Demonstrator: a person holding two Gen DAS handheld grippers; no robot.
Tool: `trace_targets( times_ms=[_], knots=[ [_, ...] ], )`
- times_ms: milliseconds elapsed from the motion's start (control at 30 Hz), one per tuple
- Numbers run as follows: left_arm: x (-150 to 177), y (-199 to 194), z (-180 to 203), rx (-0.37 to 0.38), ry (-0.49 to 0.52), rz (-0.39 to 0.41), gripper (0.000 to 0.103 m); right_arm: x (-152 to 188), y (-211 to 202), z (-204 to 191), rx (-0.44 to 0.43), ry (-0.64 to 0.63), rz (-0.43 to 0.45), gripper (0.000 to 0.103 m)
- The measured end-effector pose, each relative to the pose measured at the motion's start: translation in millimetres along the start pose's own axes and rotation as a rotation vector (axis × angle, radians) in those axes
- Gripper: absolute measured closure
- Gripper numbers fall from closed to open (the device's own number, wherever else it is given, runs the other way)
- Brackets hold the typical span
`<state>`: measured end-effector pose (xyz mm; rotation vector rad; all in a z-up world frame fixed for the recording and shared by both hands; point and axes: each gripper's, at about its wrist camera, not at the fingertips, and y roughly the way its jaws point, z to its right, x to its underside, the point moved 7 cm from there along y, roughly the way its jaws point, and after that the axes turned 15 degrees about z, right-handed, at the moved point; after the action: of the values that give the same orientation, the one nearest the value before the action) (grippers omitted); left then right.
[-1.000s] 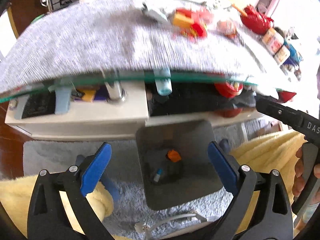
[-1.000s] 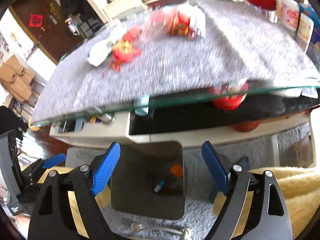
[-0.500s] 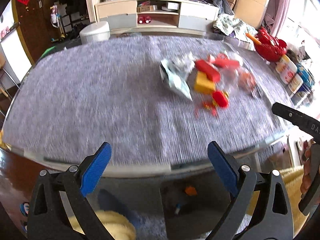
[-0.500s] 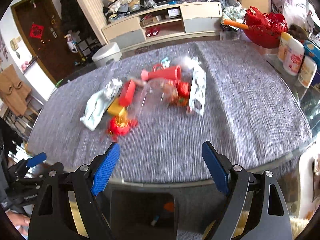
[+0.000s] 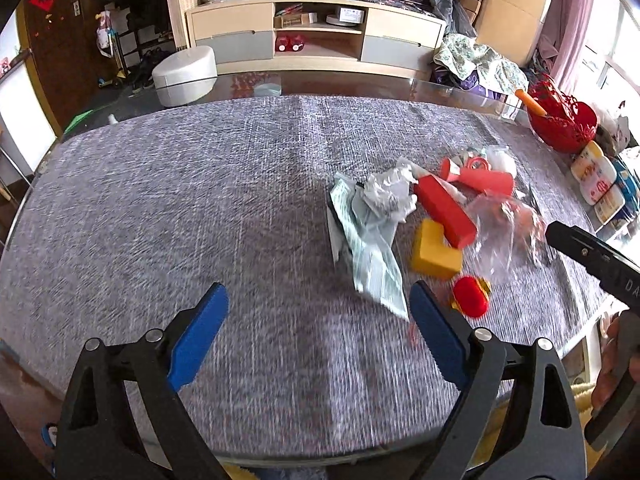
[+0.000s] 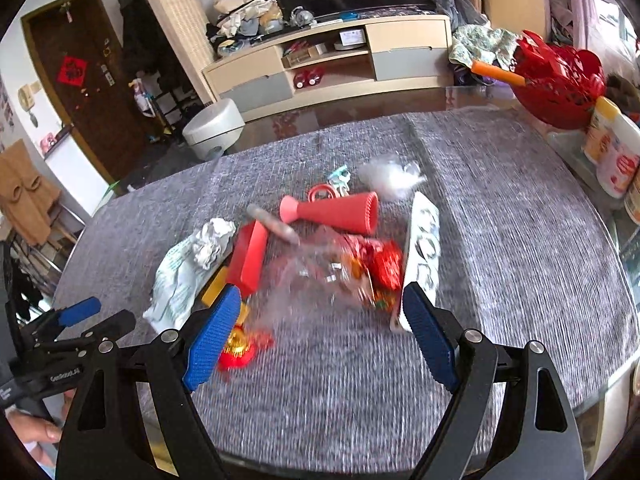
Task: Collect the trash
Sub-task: 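Raise both tools back over the table toward the wrappers, then grasp the white-green packet with the left tool while the right tool grasps the clear bag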
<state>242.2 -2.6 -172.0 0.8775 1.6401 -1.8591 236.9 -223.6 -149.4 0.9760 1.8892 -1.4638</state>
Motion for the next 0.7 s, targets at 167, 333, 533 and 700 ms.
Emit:
trace_targets(
  times_ms=[167,333,533,700],
  knots=[
    [-0.6,24.2,0.6,0.015,-0.016,-0.032,0.021,1.5,15.5,-4.8,-0.012,-0.023,-0.021,0.027],
    [6.3,47.5,7.0,0.041,-0.025,-0.077,0.03,6.0,22.1,-8.9,-0.013,-0.049,-0.029,0.037],
    [12.5,54.3,23.8,0.065,0.034,-0.091,0.049,2.4,20.4,-3.5,-0.008,-0.055,-0.023,0.06],
    [10.3,53.7,32.3,0.097,0.037,-0.087,0.077,4.9,20.6,-0.7,0.003,-0.061,-0.026,0.07]
  ],
)
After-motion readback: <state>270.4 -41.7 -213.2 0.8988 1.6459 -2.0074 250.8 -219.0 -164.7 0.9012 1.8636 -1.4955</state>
